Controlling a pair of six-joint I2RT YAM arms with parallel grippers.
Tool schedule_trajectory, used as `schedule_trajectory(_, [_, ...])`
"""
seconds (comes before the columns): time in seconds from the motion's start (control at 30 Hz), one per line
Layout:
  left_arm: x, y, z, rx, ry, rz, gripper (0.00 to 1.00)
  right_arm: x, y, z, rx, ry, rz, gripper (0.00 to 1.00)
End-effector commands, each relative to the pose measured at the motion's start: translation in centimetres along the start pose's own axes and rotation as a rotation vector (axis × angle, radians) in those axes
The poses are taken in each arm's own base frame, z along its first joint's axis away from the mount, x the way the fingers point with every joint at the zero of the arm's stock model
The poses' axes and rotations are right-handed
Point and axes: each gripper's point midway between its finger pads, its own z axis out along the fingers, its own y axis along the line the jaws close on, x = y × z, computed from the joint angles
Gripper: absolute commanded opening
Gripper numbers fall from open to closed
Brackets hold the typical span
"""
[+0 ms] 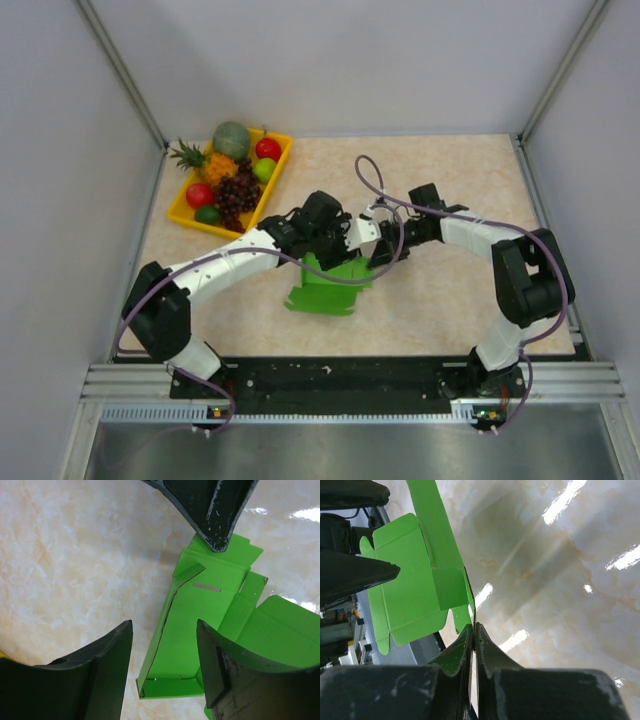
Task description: Fold the paper box
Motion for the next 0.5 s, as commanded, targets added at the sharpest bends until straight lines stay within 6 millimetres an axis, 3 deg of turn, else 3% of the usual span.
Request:
schedule_trajectory(0.0, [-0.3, -0.4, -0.3, 0.024, -0.026, 0.032, 0.58, -1.1, 0.3, -0.4, 0.002, -0.028, -0.098, 0.0])
schedule_trajectory(0.1, [-1.7, -1.4, -1.0, 0.074, -0.088, -0.04, 0.62, -1.3, -0.2, -0.8, 0.045, -0.039, -0.12, 0.0])
schedule_trajectory(0.3, [-2.1, -2.4, -1.9, 0.094, -0.125, -0.134, 0.61, -1.3, 0.9, -0.6, -0.01, -0.037, -0.134, 0.0])
schedule_trajectory(0.4, [-2.0, -2.2, -2.5, 0.057, -0.153, -0.141, 0.64, -1.1, 1.5, -0.6, -0.023, -0.036, -0.157, 0.0])
schedule_trajectory(0.47, [-0.7, -1.6, -2.3, 0.008, -0.111, -0.148, 0.64, -1.1, 2.3, -0.5, -0.043, -0.035, -0.181, 0.0])
